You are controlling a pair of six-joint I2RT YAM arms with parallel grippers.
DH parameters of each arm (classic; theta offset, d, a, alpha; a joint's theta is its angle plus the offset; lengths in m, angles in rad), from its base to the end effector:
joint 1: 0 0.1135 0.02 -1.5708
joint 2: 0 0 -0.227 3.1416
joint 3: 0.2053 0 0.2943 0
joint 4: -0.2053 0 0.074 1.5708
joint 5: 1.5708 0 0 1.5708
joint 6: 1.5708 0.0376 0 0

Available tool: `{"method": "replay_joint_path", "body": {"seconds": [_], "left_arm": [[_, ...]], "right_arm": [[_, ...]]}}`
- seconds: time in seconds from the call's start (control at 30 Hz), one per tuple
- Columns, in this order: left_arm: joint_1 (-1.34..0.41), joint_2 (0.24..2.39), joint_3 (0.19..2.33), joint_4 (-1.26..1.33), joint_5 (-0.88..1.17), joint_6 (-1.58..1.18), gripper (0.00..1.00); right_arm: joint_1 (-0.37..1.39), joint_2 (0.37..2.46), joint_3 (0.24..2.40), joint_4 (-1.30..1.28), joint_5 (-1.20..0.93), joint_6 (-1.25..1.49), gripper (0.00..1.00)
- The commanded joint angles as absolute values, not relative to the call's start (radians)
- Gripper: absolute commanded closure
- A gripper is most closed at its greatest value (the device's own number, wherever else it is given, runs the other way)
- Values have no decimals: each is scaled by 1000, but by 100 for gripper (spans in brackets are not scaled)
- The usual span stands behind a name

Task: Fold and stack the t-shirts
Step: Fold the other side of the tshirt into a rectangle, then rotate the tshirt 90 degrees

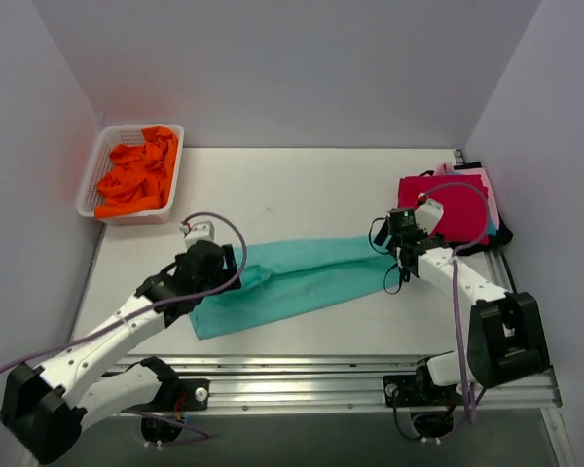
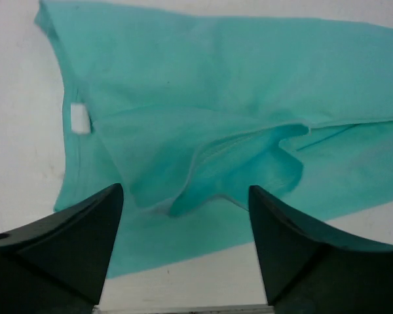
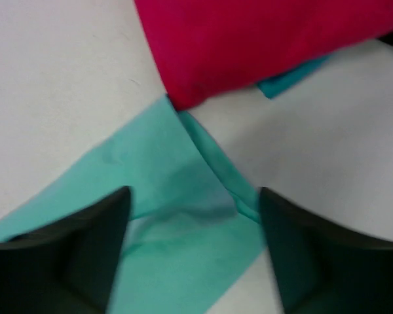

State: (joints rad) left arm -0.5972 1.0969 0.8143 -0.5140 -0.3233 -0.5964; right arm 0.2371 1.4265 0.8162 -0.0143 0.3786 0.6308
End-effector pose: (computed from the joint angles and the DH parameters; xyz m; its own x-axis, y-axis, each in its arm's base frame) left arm 0.2436 -0.1512 0.2144 -0.6855 -0.1779 -0.7060 -0.0429 0.9779 -0.2048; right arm 0.3398 0.0678 0.1585 -0.4158 0.4633 -0.7826 0.3944 0.8673 0.3039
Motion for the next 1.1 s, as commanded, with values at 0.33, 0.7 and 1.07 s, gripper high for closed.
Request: {"method": "replay_joint_path", "body": {"seconds": [0.33,0.7,1.07], "left_arm": [[-825,914,701,-776,-741,-1045,6],[-818,1179,765,-632,-764,-1055,6],[-648,1416,719,-330,-566,-920,36]], "right_arm": [[268,1190,684,-74,491,715,0],[307,1489,836,-9,445,676,0],[272,1684,844,86,448,661,19]]}}
